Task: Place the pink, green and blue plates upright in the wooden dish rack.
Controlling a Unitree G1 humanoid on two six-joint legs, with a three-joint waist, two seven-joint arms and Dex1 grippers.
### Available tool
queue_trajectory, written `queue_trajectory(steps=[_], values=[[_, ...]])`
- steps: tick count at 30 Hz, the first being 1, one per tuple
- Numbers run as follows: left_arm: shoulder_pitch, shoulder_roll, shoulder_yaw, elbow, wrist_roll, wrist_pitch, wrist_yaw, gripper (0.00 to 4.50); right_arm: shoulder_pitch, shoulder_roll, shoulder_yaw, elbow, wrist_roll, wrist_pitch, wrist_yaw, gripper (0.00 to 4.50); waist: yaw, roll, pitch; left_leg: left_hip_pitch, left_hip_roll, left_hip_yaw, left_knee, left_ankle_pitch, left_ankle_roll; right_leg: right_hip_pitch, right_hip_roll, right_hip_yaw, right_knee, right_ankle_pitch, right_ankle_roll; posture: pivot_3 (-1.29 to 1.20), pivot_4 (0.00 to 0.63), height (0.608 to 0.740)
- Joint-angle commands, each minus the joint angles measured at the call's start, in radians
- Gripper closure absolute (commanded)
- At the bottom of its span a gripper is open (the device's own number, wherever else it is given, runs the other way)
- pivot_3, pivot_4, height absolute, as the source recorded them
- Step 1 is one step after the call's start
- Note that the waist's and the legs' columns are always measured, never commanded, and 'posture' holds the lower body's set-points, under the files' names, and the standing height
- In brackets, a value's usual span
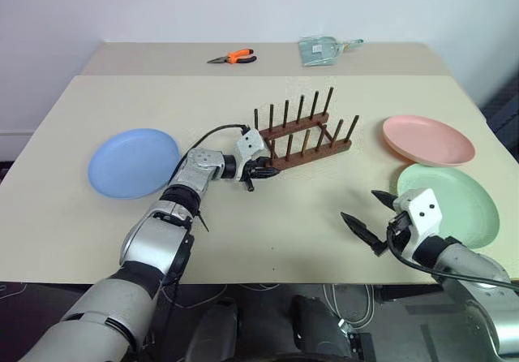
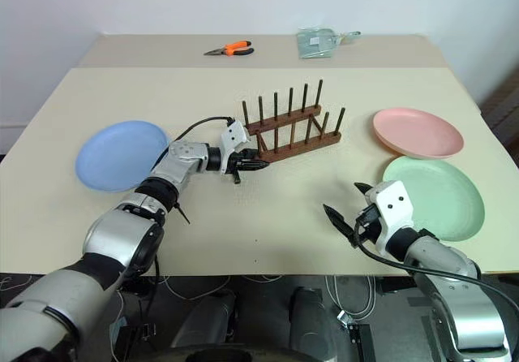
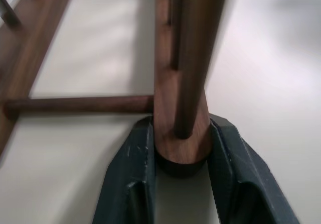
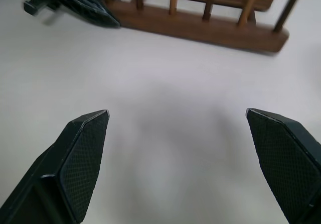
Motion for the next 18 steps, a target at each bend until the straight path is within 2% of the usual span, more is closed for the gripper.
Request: queue_trajectory(steps=[1, 8, 13, 16, 18], values=[[0.062, -0.001, -0.010, -0.087, -0.004, -0.001, -0.073, 3.74, -0.006, -0.032, -0.046, -0.016, 0.020, -0.003, 0.026, 0.00, 0.000, 0.000, 0.000, 0.000, 0.000, 0.000, 0.000, 0.000, 0.000, 0.000, 0.000, 0.000, 0.000, 0.000, 0.000, 0.00, 0.150, 0.740], [0.329, 0.094, -0.079, -0.628, -0.040, 0.179, -0.198, 3.74, 0.061, -0.133, -0.126, 0.001, 0.066, 0.020, 0.155, 0.00, 0.000, 0.000, 0.000, 0.000, 0.001, 0.000, 0.000, 0.000, 0.001, 0.000, 0.000, 0.000, 0.000, 0.002, -0.004, 0.00, 0.150, 0.740], [0.410, 0.127, -0.083, -0.792, -0.051, 0.335, -0.155, 3.74, 0.086, -0.138, -0.140, 0.056, 0.039, -0.023, 0.184, 0.00, 0.001, 0.001, -0.001, 0.000, 0.001, 0.000, 0.002, -0.001, 0.001, 0.001, 0.000, 0.001, 0.000, 0.000, -0.001, 0.00, 0.150, 0.740], [0.434, 0.143, -0.075, -0.823, -0.044, 0.370, -0.120, 2.28, 0.094, -0.138, -0.132, 0.082, 0.022, -0.038, 0.193, 0.00, 0.000, 0.001, -0.001, 0.000, 0.001, 0.000, 0.002, -0.001, 0.001, 0.001, 0.000, 0.001, 0.000, -0.001, -0.001, 0.00, 0.150, 0.740], [0.457, 0.168, -0.054, -0.860, -0.052, 0.409, -0.092, 1.33, 0.105, -0.140, -0.123, 0.090, 0.013, -0.050, 0.203, 0.55, 0.000, 0.001, -0.001, 0.000, 0.001, 0.000, 0.002, -0.001, 0.001, 0.001, 0.000, 0.001, 0.000, -0.001, -0.001, 0.00, 0.150, 0.740]])
